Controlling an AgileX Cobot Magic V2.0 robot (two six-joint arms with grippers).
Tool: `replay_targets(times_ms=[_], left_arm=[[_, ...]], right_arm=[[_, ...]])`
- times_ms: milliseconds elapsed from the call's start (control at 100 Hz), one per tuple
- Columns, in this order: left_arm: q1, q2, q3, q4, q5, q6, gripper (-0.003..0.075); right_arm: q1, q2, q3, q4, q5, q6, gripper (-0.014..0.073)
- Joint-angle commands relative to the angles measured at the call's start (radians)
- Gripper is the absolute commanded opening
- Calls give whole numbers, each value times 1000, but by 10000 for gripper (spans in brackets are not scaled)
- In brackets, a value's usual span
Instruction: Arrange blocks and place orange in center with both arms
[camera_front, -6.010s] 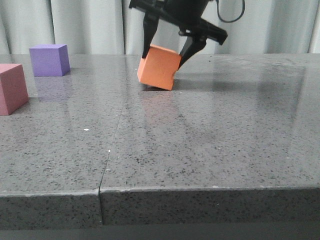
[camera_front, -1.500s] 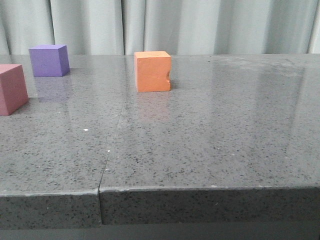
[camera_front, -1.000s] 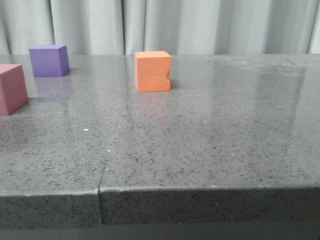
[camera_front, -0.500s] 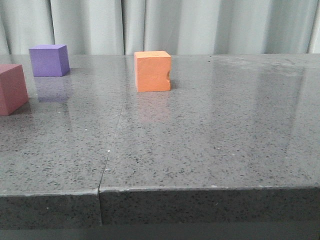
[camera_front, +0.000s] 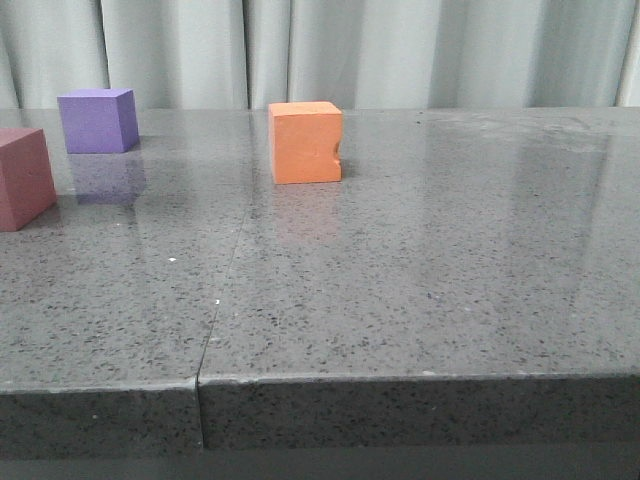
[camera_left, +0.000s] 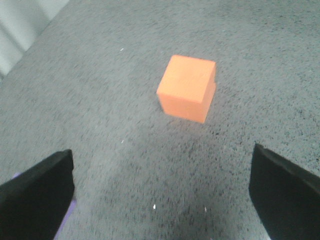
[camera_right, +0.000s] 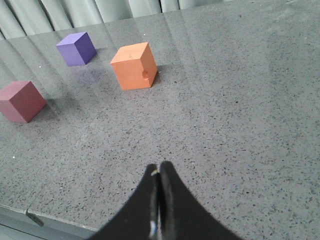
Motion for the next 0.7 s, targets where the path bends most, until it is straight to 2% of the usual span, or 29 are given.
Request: replay_targets(times_ms=[0,340,690], left_arm=[[-48,5,-67,-8,-51,2,671],[-178,160,-176,10,-116,2,671],[-252,289,-189,16,-228,2,671]], right_arm=[[0,7,-24,-11,-78,-12,-67],[0,7,-24,-11,-78,-12,-67],[0,7,-24,-11,-78,-12,-67]])
